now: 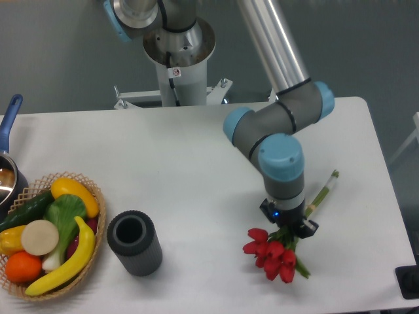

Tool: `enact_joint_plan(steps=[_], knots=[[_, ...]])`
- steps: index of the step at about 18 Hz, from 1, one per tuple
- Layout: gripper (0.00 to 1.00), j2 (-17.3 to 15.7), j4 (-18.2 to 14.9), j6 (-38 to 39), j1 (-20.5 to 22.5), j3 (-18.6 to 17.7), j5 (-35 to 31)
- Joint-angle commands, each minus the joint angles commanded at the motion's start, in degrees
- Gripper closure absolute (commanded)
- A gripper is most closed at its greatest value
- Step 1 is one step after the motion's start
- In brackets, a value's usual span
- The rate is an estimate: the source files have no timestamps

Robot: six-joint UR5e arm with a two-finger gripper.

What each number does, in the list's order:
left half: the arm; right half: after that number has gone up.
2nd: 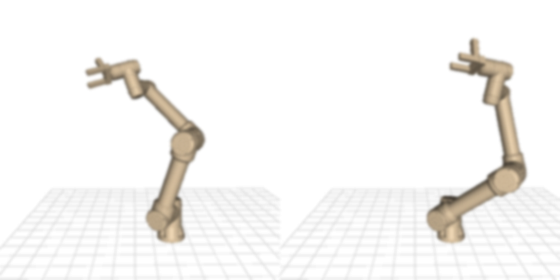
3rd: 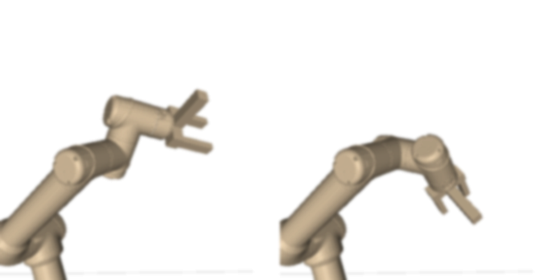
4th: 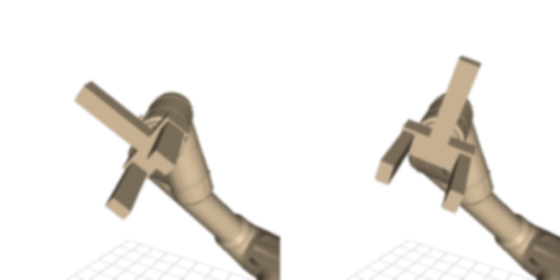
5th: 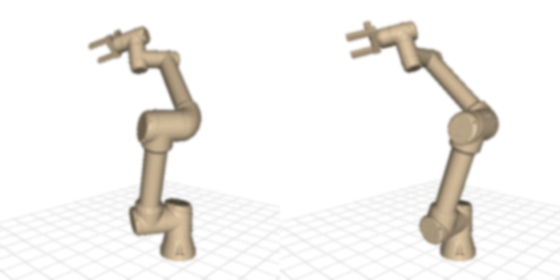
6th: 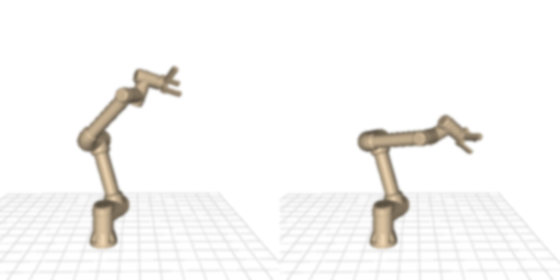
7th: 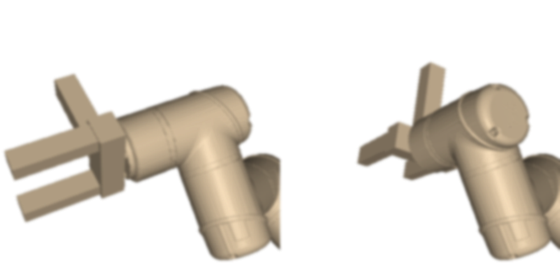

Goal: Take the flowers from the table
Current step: 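Close the gripper on the stems and lift the red tulips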

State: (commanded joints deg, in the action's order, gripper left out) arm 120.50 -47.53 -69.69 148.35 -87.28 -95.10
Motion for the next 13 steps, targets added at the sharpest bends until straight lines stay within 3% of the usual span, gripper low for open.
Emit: enact_joint_plan(steps=[4, 6, 13], knots=[[1.0, -0.4, -12.8, -3.6, 1.9, 7.5, 2.0], [0.99, 0.3, -16.4, -3.6, 1.9, 11.1, 2.1], [0.99, -0.2, -16.7, -3.2, 2.2, 11.3, 3.6]])
